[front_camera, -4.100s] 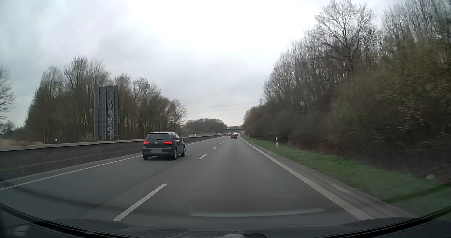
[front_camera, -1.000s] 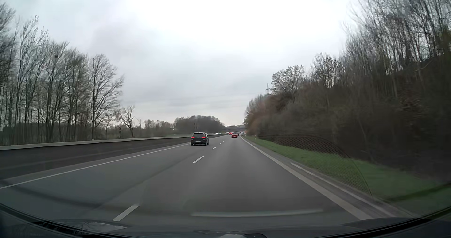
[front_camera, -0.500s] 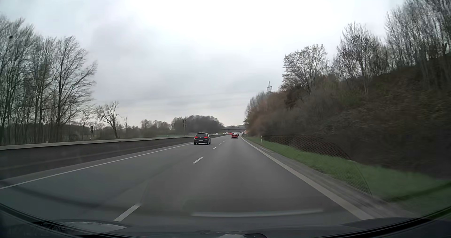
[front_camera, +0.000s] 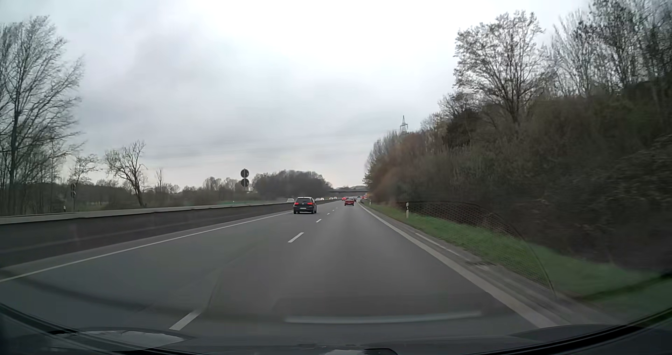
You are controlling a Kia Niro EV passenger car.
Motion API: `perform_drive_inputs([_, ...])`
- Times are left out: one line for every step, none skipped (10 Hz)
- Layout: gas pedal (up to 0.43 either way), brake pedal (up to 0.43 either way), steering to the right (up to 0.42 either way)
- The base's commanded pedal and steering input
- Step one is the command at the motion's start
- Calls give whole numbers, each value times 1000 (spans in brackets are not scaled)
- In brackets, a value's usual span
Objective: Follow the waypoints while adhering to traffic rules and regulations
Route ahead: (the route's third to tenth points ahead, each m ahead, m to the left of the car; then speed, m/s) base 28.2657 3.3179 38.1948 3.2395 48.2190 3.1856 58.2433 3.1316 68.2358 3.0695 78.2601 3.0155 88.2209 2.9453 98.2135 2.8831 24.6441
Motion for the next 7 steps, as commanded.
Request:
perform_drive_inputs([248, 0, 0])
perform_drive_inputs([248, 0, 0])
perform_drive_inputs([248, 0, 0])
perform_drive_inputs([248, 0, 0])
perform_drive_inputs([248, 0, 0])
perform_drive_inputs([248, 0, 0])
perform_drive_inputs([248, 0, 0])
